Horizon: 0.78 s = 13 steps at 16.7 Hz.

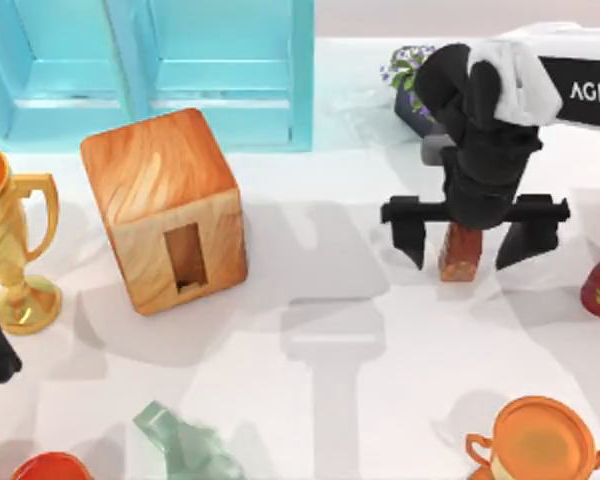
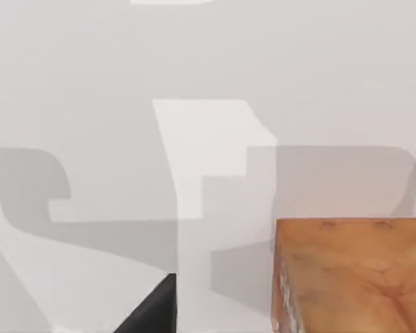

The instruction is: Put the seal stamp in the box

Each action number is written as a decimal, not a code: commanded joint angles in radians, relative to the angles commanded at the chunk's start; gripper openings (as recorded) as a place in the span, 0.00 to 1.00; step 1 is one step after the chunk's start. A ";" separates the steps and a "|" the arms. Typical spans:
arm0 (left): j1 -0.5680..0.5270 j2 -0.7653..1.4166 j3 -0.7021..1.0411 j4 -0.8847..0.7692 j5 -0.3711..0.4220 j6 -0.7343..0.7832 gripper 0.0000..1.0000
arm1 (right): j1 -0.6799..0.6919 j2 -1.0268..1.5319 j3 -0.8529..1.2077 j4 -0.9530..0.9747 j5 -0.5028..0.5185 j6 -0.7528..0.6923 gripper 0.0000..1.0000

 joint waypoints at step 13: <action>0.000 0.000 0.000 0.000 0.000 0.000 1.00 | 0.000 0.000 0.000 0.000 0.000 0.000 0.00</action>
